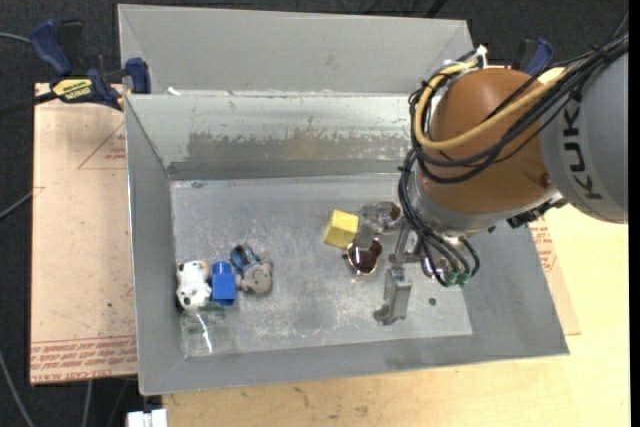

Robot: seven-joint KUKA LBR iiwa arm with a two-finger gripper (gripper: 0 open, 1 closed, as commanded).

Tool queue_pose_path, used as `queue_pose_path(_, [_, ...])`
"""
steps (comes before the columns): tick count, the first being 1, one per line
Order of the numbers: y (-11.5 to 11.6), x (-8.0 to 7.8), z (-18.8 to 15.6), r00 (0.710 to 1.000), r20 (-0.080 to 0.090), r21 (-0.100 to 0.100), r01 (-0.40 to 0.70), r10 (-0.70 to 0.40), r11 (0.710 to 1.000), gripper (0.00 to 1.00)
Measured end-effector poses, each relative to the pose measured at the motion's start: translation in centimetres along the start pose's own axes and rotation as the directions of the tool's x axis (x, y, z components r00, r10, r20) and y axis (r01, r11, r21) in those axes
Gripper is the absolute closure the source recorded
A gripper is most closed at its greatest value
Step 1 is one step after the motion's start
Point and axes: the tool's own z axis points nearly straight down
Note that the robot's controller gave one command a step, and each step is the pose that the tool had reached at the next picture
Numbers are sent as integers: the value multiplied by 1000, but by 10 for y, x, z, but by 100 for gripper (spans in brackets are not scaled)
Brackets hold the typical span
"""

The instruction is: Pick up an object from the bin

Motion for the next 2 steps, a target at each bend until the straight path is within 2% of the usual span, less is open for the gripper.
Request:
queue_pose_path(1, [0,-2,-4,1000,9,-1,-2,2,1000,0])
queue_pose_path(2, [-30,-38,65,995,14,1,96,-96,995,0])
